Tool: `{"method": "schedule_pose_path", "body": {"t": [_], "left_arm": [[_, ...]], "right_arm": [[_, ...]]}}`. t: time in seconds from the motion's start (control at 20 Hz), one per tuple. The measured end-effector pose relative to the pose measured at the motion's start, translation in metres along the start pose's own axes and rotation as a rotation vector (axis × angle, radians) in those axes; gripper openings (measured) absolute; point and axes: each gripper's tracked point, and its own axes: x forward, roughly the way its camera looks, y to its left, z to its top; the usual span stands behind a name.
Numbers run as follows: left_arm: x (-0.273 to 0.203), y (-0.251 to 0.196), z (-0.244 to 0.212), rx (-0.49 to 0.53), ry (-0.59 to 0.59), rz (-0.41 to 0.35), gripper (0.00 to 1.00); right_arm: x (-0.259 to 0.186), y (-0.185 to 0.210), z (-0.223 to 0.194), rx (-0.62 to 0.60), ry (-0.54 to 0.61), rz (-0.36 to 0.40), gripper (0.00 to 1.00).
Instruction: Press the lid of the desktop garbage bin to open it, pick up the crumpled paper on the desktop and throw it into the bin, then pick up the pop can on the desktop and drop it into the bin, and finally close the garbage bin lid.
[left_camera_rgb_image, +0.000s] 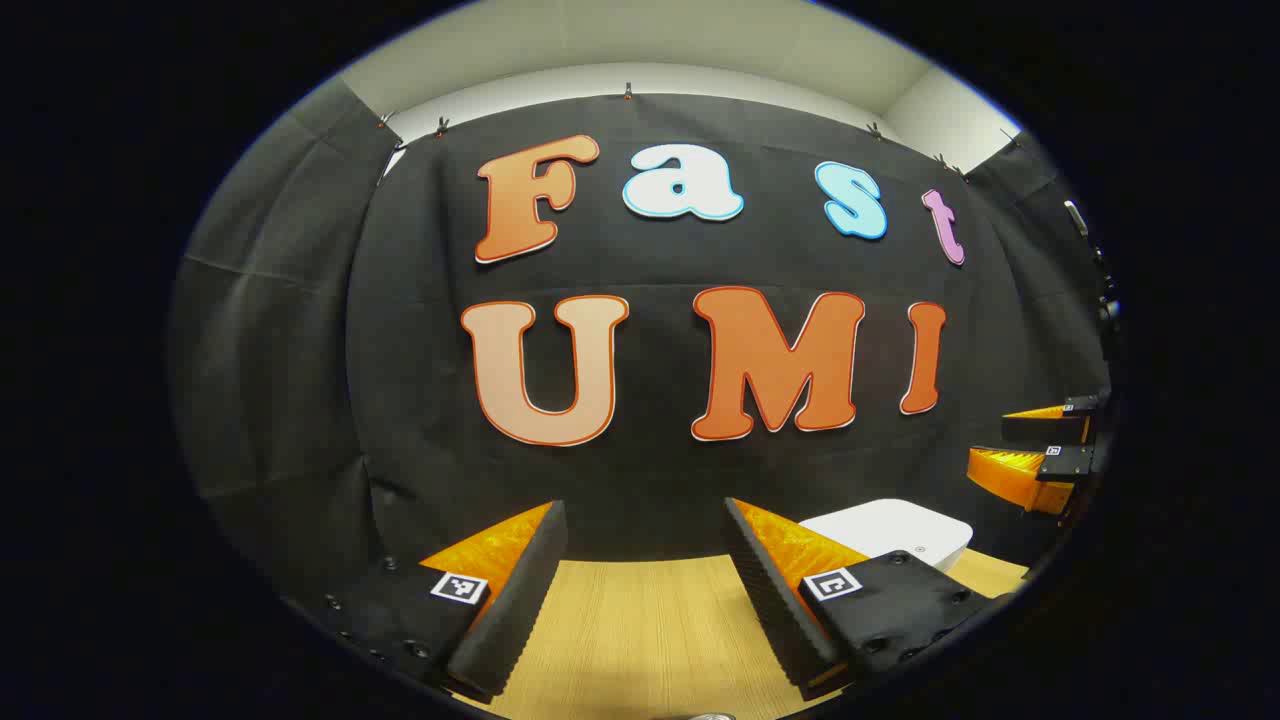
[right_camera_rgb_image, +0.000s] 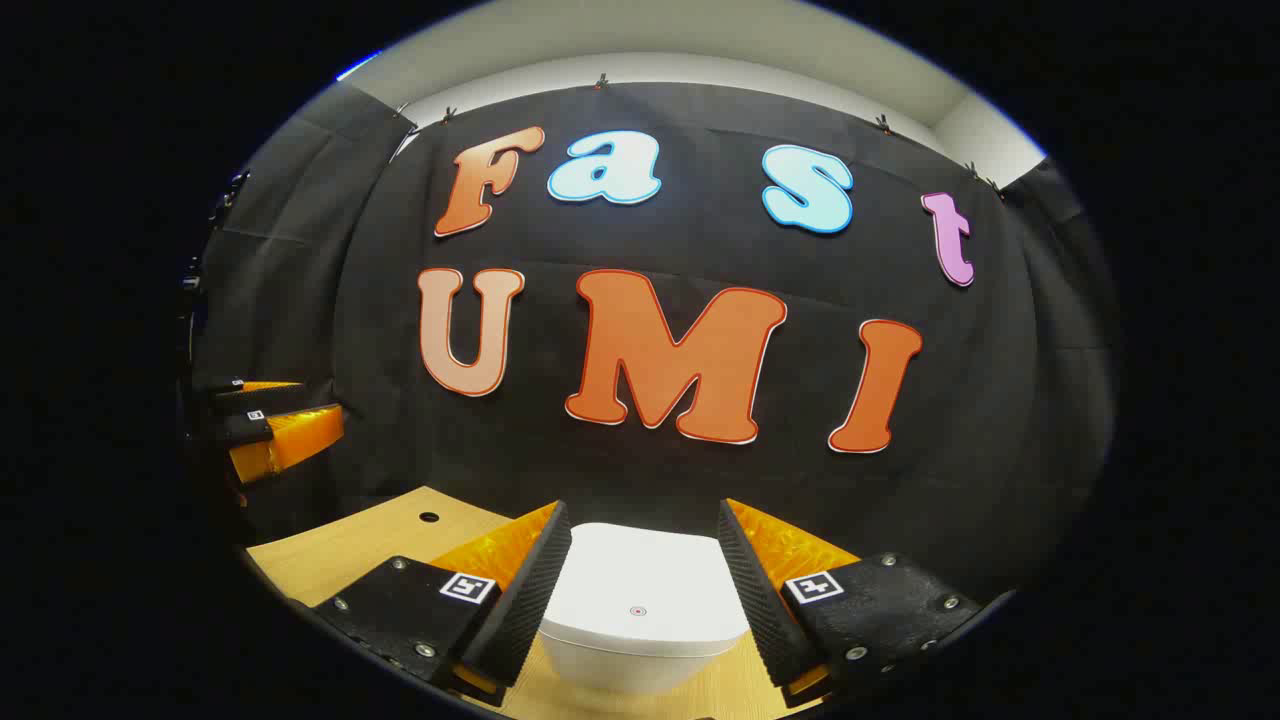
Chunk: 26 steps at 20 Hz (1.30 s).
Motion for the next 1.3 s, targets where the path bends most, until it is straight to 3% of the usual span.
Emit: {"method": "schedule_pose_path", "body": {"t": [0.7,0.9,1.05,1.1,1.25,1.3], "left_arm": [[-0.003,-0.003,-0.002,0.034,0.003,0.024,1.00],[-0.007,0.001,-0.007,0.044,0.016,0.043,0.99],[-0.013,0.004,-0.012,0.045,0.031,0.060,0.99],[-0.014,0.006,-0.015,0.046,0.038,0.067,1.00],[-0.019,0.010,-0.020,0.049,0.056,0.090,0.99],[-0.020,0.011,-0.022,0.050,0.060,0.098,0.99]], "right_arm": [[0.013,-0.012,-0.007,0.000,0.054,0.021,0.86],[0.020,-0.008,-0.021,0.001,0.128,0.052,0.66],[0.025,-0.008,-0.037,0.016,0.181,0.066,0.34],[0.027,-0.010,-0.040,0.012,0.188,0.059,0.30],[0.032,-0.008,-0.053,0.045,0.222,0.080,0.05],[0.032,-0.004,-0.059,0.062,0.241,0.105,0.02]]}}
